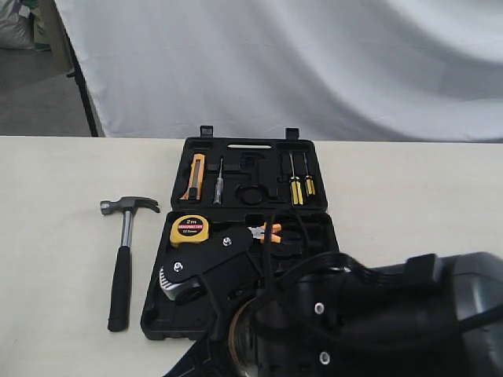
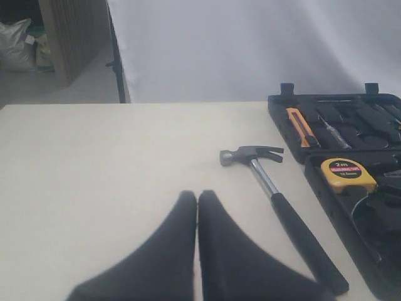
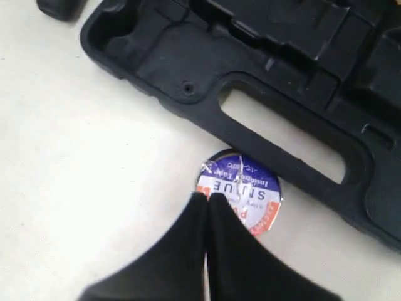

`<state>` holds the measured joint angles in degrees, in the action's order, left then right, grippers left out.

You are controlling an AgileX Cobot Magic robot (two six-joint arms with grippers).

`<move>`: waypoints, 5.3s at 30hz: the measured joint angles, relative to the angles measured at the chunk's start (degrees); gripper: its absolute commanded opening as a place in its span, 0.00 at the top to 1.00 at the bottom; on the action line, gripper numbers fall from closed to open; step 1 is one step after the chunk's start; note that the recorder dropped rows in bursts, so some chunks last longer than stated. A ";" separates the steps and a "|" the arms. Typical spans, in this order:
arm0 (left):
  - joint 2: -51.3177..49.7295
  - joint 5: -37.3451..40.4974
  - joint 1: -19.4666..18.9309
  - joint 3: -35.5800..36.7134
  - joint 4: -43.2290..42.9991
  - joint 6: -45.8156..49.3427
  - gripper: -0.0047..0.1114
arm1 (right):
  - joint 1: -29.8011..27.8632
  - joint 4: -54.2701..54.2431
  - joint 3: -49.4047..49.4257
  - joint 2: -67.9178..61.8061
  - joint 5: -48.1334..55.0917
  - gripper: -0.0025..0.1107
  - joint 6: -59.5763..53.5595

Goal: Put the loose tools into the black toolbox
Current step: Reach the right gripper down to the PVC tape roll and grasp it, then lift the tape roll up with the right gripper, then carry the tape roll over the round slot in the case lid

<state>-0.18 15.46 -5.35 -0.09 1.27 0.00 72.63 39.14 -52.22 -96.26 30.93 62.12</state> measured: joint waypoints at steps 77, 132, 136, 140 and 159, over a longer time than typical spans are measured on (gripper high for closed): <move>0.00 0.00 0.00 0.00 0.00 0.00 0.95 | -26.64 5.80 -10.14 -2.00 -16.44 0.98 -0.44; 0.00 0.00 0.00 0.00 0.00 0.00 0.95 | -32.71 -8.63 -49.15 -40.44 -7.33 0.98 -13.99; 0.00 0.00 0.00 0.00 0.00 0.00 0.95 | -32.71 -8.63 -49.15 -40.44 -7.33 0.98 -13.99; 0.00 0.00 0.00 0.00 0.00 0.00 0.95 | -32.61 -8.63 -49.23 -40.54 -7.23 0.98 -14.34; 0.00 0.00 0.00 0.00 0.00 0.00 0.95 | -31.40 -4.98 -49.62 -39.89 -1.37 0.13 -14.19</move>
<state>-0.18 15.46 -5.35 -0.09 1.27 0.00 41.23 34.16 -101.84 -136.16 29.56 47.93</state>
